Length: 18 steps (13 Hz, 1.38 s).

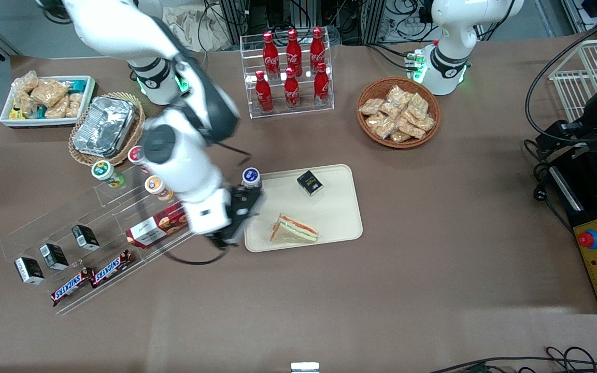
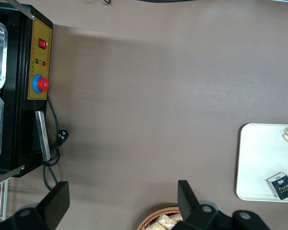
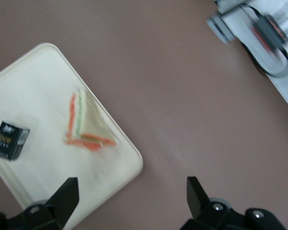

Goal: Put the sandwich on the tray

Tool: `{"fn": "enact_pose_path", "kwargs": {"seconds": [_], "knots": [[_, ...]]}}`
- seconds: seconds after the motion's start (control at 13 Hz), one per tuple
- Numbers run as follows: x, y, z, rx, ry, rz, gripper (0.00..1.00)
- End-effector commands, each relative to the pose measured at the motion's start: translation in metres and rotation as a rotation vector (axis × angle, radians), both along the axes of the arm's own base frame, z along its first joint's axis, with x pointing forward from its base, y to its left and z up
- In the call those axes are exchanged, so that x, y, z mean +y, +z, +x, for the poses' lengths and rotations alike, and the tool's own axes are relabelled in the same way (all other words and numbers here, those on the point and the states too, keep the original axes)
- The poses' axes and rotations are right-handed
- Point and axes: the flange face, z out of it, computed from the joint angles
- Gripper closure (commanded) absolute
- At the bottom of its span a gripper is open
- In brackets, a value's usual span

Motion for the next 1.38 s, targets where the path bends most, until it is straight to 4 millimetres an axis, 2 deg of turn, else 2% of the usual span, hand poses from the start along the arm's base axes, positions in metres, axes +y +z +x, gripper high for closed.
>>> {"fn": "enact_pose_path", "kwargs": {"seconds": [0.0, 0.08, 0.23, 0.38, 0.54, 0.69, 0.85, 0.92, 1.31], "knots": [[-0.077, 0.059, -0.005, 0.046, -0.132, 0.03, 0.0], [-0.103, 0.076, -0.009, 0.066, -0.212, 0.024, 0.0], [-0.164, 0.087, -0.016, 0.172, -0.342, 0.002, 0.0], [-0.235, 0.1, -0.022, 0.223, -0.458, -0.001, 0.0], [-0.286, 0.116, -0.028, 0.204, -0.565, -0.024, 0.0], [-0.296, 0.139, -0.052, 0.241, -0.696, -0.08, 0.0], [-0.293, 0.166, -0.074, 0.236, -0.746, -0.105, 0.0], [-0.291, 0.173, -0.078, 0.227, -0.769, -0.103, 0.0], [-0.293, 0.173, -0.073, 0.205, -0.791, -0.133, 0.0]]}}
